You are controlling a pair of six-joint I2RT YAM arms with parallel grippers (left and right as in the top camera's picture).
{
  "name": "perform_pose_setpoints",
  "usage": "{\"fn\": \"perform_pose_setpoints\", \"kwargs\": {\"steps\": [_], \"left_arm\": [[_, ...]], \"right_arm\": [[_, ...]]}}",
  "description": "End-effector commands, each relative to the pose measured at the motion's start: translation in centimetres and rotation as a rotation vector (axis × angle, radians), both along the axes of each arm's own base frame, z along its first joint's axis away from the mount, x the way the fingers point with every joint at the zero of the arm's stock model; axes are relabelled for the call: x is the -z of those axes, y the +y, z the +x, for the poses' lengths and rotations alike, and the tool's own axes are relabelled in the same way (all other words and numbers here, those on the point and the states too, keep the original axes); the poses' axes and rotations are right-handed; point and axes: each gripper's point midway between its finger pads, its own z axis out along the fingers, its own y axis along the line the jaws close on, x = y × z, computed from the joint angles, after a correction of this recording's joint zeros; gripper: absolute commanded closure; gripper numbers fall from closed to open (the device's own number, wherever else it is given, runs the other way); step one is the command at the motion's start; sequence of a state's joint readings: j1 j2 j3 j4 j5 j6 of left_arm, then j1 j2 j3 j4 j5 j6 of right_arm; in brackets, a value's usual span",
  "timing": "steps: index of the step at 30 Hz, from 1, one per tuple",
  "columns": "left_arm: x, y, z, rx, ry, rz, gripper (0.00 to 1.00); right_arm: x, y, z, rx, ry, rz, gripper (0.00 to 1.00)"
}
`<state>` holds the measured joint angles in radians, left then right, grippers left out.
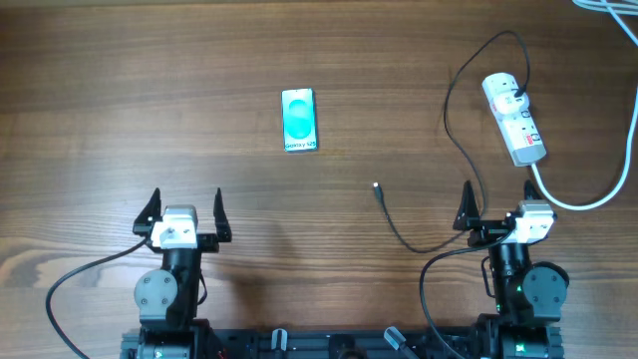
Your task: Plug charger to phone and switch on socket
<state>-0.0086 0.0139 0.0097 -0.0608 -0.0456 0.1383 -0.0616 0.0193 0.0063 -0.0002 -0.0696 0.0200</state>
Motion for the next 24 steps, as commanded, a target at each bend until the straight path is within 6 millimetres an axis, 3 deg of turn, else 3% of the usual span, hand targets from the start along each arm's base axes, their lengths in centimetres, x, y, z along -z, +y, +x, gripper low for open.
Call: {"fn": "perform_pose_setpoints", "kwargs": {"steps": [1, 9, 11, 13, 16, 18, 20, 22, 24], "left_arm": [[0.1, 0.9, -0.1, -0.056, -0.001, 0.019, 0.0], [-3.3, 0.9, -0.1, -0.053, -0.138, 0.005, 0.0], [-5.2, -0.5, -0.3, 0.031, -0.205, -0.145, 0.0], [-5.6, -0.8, -0.5, 0.051, -0.178, -0.257, 0.0], [-6.8, -1.2, -0.8, 0.076, -0.184, -0.297, 0.0], [-9.2, -1.3, -1.5, 0.084, -0.191, -0.425, 0.0], [-11.6, -1.3, -1.7, 0.08, -0.17, -0.443, 0.0], [-13.6, -1.8, -1.1, 0.099, -0.103, -0.444, 0.0], [-15.7, -3.5, 0.7, 0.159, 0.072, -0.456, 0.0]], "right_arm": [[-0.3, -0.3, -0.1, 0.018, -0.015, -0.018, 0.0], [-0.3, -0.3, -0.1, 0.017, -0.015, -0.018, 0.0], [-0.3, -0.3, -0.1, 0.018, -0.015, -0.018, 0.0], [-0.3, -0.3, -0.1, 0.018, -0.015, -0.018, 0.0], [-0.3, -0.3, -0.1, 0.018, -0.015, -0.018, 0.0], [-0.3, -0.3, -0.1, 0.018, -0.015, -0.018, 0.0], [-0.3, -0.3, -0.1, 0.018, -0.015, -0.018, 0.0], [-0.3, -0.3, -0.1, 0.018, -0.015, -0.018, 0.0], [-0.3, -0.3, -0.1, 0.018, -0.015, -0.018, 0.0]]}}
